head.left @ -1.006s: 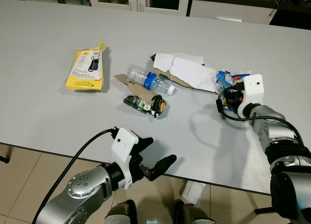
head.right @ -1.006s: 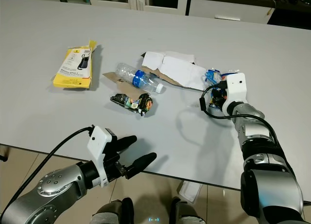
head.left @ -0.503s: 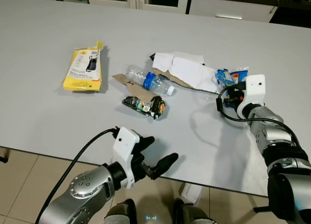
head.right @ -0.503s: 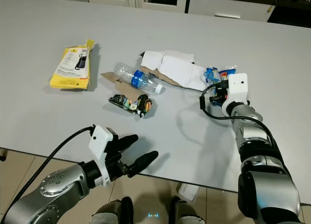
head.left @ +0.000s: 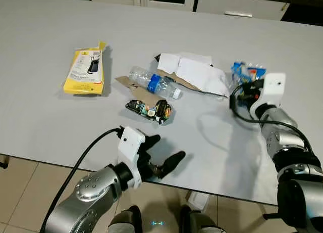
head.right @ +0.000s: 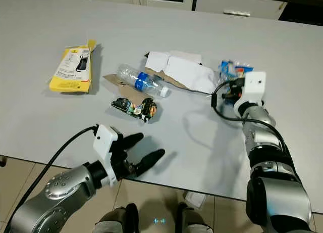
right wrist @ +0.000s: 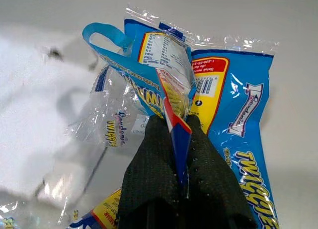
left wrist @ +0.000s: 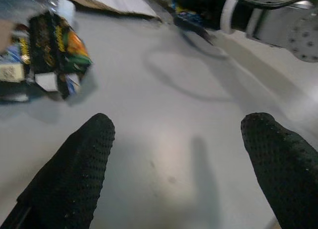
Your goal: Picking trash to rubbish bin
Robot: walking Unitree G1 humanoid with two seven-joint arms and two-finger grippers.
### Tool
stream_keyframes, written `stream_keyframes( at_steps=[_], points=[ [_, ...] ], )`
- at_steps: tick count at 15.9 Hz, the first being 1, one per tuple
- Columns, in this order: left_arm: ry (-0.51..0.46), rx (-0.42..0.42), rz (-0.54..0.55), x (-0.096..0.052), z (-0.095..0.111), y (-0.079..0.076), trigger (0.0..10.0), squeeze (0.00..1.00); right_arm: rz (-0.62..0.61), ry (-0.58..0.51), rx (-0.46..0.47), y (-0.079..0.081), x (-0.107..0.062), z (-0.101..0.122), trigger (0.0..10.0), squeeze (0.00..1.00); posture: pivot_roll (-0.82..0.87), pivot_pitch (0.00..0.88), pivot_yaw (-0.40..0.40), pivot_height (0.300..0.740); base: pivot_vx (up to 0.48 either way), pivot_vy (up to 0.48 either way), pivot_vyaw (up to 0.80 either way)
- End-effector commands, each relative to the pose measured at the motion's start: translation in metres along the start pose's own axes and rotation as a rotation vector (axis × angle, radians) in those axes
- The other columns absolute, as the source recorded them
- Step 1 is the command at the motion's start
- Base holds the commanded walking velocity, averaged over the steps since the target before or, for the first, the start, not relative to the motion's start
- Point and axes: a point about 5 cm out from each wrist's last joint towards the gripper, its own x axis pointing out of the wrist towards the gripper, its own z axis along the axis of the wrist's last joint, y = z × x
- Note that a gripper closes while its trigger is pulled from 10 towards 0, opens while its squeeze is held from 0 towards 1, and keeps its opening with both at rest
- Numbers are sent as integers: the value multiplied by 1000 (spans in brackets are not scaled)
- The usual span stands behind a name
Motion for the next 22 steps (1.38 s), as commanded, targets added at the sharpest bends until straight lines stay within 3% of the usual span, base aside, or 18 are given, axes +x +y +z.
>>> stream_keyframes(
  at_steps=[1, 2, 4, 7, 8, 12, 14, 18, 22],
  points=[
    [-14, 15, 54, 2, 1, 6, 10000, 0, -5, -86, 34, 2, 4, 17, 0, 0, -37, 178, -21, 740, 0, 0, 0],
    [-30, 20, 78, 3, 3, 9, 10000, 0, -2, -110, 41, 4, 5, 23, 0, 0, -38, 175, -21, 740, 0, 0, 0],
    [-127, 45, 232, 10, 12, 22, 10000, 0, 26, -226, 74, 18, 10, 52, 0, 0, -45, 164, -25, 740, 0, 0, 0],
    [-182, 58, 319, 11, 17, 28, 10000, 0, 68, -278, 80, 31, 10, 65, 0, 0, -48, 159, -26, 740, 0, 0, 0],
    [-209, 67, 356, 11, 20, 31, 10000, 0, 89, -298, 68, 41, 8, 69, 10000, 0, -50, 157, -26, 740, 0, 0, 0],
    [-265, 112, 449, 11, 26, 38, 10000, 0, 147, -293, 84, 64, 0, 65, 10000, 0, -51, 150, -17, 740, 0, 0, 0],
    [-259, 122, 499, 9, 23, 45, 10000, 0, 214, -231, 25, 77, -11, 52, 10000, 0, -53, 148, -12, 740, 0, 0, 0],
    [-259, 107, 520, 9, 18, 55, 10000, 0, 237, -195, 7, 76, -23, 46, 10000, 0, -74, 149, -14, 740, 0, 0, 0],
    [-249, 86, 555, 15, 11, 75, 10000, 0, 270, -179, 8, 87, -35, 46, 10000, 0, -90, 160, -6, 740, 0, 0, 0]
  ],
)
